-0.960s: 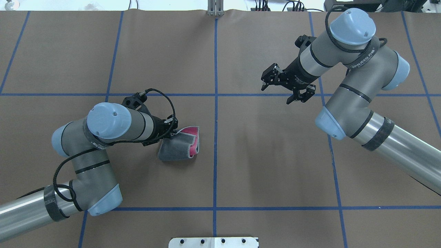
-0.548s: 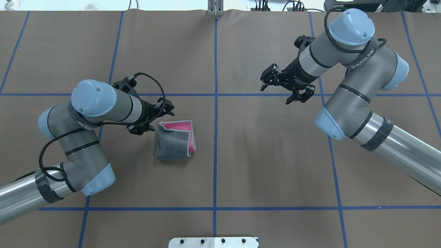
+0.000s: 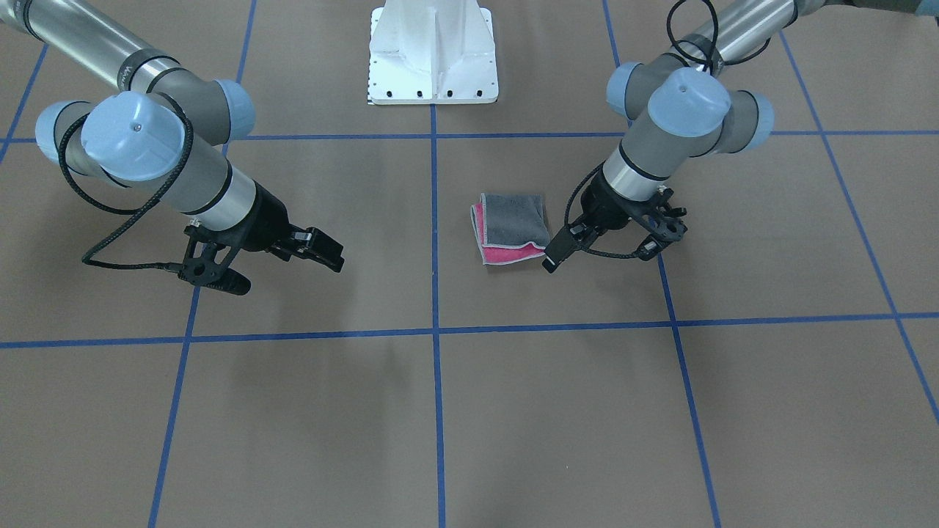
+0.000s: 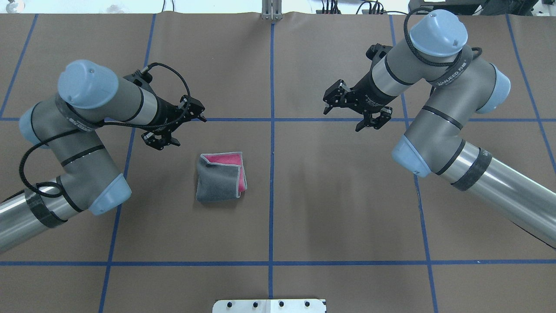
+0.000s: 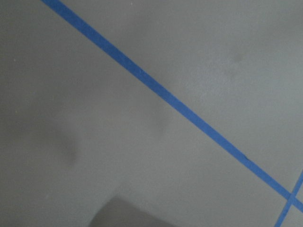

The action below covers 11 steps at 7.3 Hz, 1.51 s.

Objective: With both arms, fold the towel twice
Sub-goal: 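Release the towel and raise the left gripper away while the right gripper lowers, then move the right gripper down onto the folded towel's top edge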

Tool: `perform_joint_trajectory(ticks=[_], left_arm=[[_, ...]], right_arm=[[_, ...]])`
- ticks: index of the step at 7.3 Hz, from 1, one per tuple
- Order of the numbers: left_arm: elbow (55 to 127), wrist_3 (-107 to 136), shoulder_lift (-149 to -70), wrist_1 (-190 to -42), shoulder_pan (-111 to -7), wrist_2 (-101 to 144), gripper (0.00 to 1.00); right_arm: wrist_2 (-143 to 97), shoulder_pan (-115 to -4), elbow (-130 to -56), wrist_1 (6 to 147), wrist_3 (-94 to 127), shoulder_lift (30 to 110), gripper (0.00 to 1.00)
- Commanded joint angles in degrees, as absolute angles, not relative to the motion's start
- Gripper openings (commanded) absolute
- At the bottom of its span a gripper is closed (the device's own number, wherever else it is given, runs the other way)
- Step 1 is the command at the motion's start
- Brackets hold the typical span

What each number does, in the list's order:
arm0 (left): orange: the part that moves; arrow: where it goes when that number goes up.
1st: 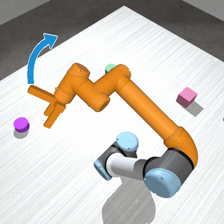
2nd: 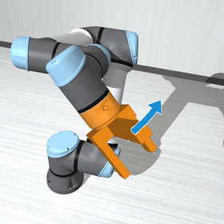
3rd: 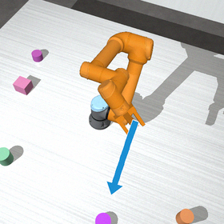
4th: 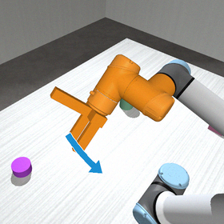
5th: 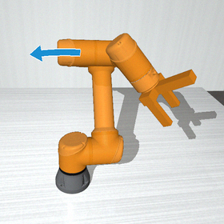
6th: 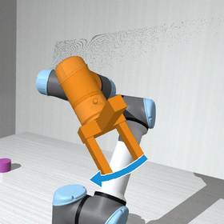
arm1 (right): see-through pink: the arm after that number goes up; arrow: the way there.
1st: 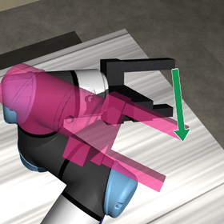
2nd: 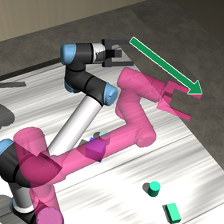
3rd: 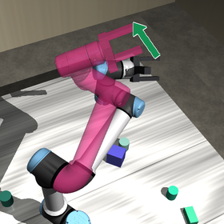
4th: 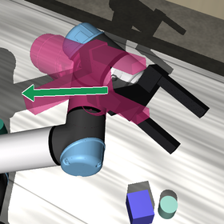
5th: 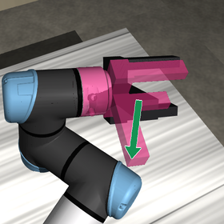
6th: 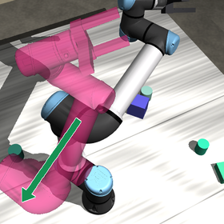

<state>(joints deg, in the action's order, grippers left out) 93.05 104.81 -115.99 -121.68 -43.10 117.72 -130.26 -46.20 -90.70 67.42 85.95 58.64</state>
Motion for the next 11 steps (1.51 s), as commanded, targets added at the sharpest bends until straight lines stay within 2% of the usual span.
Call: perform_joint_trajectory(ticks=[1,3,5,6,7,9,11], left_arm=[[92.6,99.5,-115.9,-121.2,-47.8,122.7,1.0],[92.6,98.3,-115.9,-121.2,-48.3,122.7,1.0],[92.6,98.3,-115.8,-121.2,-48.6,122.7,1.0],[92.5,98.3,-115.8,-121.2,-48.6,122.7,1.0],[92.6,98.3,-115.8,-121.3,-48.8,122.7,1.0],[92.5,96.3,-115.7,-121.2,-49.5,122.9,1.0],[92.2,95.8,-115.7,-121.2,-50.1,122.9,1.0]], right_arm=[[-127.2,-42.7,-91.2,67.7,87.6,56.6,1.0],[-117.6,-36.6,-91.1,67.1,81.4,54.3,1.0],[-111.3,-33.1,-89.6,59.4,77.1,52.9,0.99],[-108.7,-31.6,-86.8,55.2,74.1,51.4,0.99],[-107.4,-30.8,-80.1,49.9,73.0,47.9,0.99],[-101.0,-26.6,-77.2,46.5,71.9,46.3,0.99],[-99.1,-25.5,-73.7,46.7,68.4,43.3,0.88]])
